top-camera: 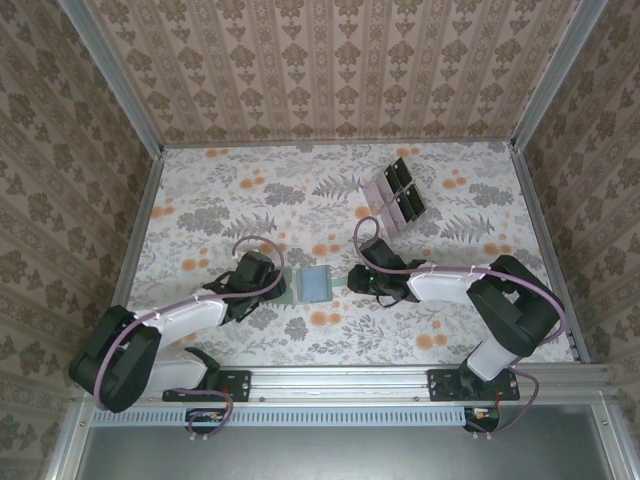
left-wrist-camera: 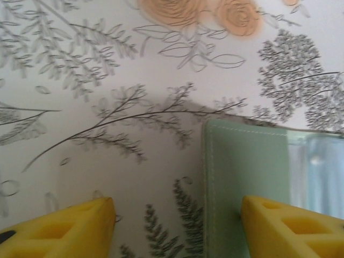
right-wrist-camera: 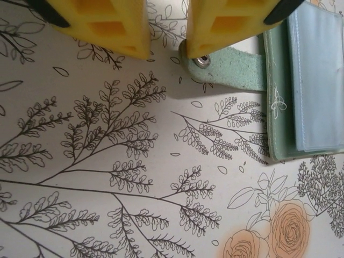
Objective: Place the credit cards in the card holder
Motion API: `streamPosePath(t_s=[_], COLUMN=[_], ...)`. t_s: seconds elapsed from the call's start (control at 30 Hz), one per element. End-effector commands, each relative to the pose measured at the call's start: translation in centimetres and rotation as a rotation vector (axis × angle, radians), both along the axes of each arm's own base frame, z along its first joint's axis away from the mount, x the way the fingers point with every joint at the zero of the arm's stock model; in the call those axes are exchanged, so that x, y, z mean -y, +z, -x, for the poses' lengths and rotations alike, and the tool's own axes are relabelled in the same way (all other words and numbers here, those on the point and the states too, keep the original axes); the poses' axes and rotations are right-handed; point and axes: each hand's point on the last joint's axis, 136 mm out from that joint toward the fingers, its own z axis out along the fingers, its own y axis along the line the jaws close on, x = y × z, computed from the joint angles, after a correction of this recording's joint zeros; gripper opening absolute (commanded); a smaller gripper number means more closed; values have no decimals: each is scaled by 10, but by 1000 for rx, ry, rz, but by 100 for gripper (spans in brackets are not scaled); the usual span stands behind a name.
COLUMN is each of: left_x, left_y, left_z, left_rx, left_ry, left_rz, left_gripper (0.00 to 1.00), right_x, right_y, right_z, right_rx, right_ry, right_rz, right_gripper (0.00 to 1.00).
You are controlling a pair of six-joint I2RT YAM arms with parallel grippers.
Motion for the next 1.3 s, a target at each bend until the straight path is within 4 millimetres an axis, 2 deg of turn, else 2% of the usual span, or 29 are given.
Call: streamPosePath(t_s=[0.0, 0.23, 0.4, 0.5, 0.67, 0.8, 1.03, 1.27], left_x=[-18, -18, -17, -16, -14, -12, -13, -15], left_y=[0, 4, 2, -1, -1, 1, 1, -3], left_z=[8, 8, 7, 6, 4, 2, 3, 7], left_rx=[-22, -8, -8, -14, -15, -9, -10, -18], left_ry=[-2, -17, -30, -32, -35, -39, -36, -37], left_rz=[-106, -114, -121, -125, -123, -118, -114, -116], left_gripper=[65, 63, 59, 58, 57, 56, 56, 56], right_x=[6, -9, -43, -66, -95, -109, -114, -109], right_y=[16, 57, 79, 80, 66, 53, 37, 22], right_z=[0, 10, 17, 17, 13, 9, 5, 5], right_rx=[20, 76, 95, 80, 38, 5, -23, -42], right_ry=[-20, 46, 159, 222, 295, 318, 311, 288], right_rz=[0, -41, -76, -101, -108, -108, -104, -74], right_gripper=[32, 42, 48, 50, 50, 49, 49, 49])
